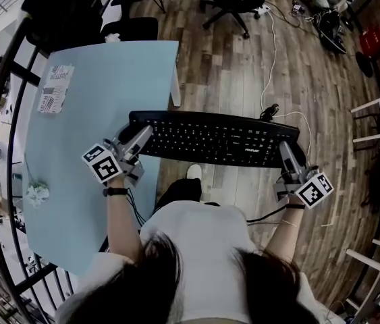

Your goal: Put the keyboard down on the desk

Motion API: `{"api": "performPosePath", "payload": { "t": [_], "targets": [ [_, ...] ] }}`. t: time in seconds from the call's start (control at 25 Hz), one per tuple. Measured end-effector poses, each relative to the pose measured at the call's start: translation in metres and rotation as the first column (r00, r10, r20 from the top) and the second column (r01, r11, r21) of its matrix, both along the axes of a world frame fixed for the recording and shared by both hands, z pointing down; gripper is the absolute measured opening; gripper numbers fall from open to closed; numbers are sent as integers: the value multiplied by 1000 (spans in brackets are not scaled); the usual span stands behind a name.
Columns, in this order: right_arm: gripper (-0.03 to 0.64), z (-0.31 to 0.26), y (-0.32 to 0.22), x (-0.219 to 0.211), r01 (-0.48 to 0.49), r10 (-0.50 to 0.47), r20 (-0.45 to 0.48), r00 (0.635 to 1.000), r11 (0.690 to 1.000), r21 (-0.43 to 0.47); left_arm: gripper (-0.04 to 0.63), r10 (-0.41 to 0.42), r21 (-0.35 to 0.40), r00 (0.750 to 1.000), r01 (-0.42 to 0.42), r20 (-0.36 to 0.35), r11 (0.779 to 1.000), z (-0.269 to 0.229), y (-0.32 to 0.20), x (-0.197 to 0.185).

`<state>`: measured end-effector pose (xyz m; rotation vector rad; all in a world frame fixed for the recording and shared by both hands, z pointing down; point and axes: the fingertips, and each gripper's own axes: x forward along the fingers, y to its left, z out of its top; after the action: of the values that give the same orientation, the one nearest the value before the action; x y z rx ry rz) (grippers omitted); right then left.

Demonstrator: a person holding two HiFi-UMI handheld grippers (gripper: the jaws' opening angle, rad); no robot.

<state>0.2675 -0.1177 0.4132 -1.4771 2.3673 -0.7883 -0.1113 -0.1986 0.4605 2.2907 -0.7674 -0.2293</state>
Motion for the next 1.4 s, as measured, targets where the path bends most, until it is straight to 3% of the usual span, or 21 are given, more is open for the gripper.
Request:
{"api": "performPosePath", "payload": {
  "t": [0.08, 0.16, 0.2, 0.28, 0.68, 0.96, 1.2, 1.32, 1.4],
  "targets": [
    [161, -8, 154, -5, -200, 199, 10, 980, 980, 14, 245, 197, 13, 980, -197, 11, 980, -14, 82, 20],
    [161, -12, 291, -14, -358, 357, 27, 934, 934, 21, 245, 356, 24, 934, -357, 27, 934, -25, 160, 38],
    [161, -11, 324, -16, -378, 377, 32, 926, 926, 19, 245, 377, 28, 926, -377, 33, 926, -28, 184, 41],
    [161, -9, 332, -15, -360, 360, 34, 932, 933, 17, 245, 356, 30, 934, -358, 38, 933, -27, 199, 38],
    [161, -1, 208, -28, -153, 154, 35, 987, 988, -24, 247, 149, -7, 988, -148, 43, 989, -18, 152, -14],
    [161, 5, 106, -46, 30, -30, 35, 999, 1000, -5, 247, -39, 8, 998, 39, 44, 999, -13, 121, -51],
    [161, 4, 4, -51, 201, -202, 38, 979, 979, 7, 247, -210, 22, 976, 209, 49, 978, -17, 84, -62],
    [161, 3, -66, -66, 317, -317, 39, 948, 948, 12, 247, -326, 27, 944, 325, 53, 945, -19, 61, -74],
    [161, 2, -109, -83, 406, -406, 43, 913, 914, 15, 247, -412, 31, 909, 411, 60, 911, -23, 54, -85]
  ]
}}
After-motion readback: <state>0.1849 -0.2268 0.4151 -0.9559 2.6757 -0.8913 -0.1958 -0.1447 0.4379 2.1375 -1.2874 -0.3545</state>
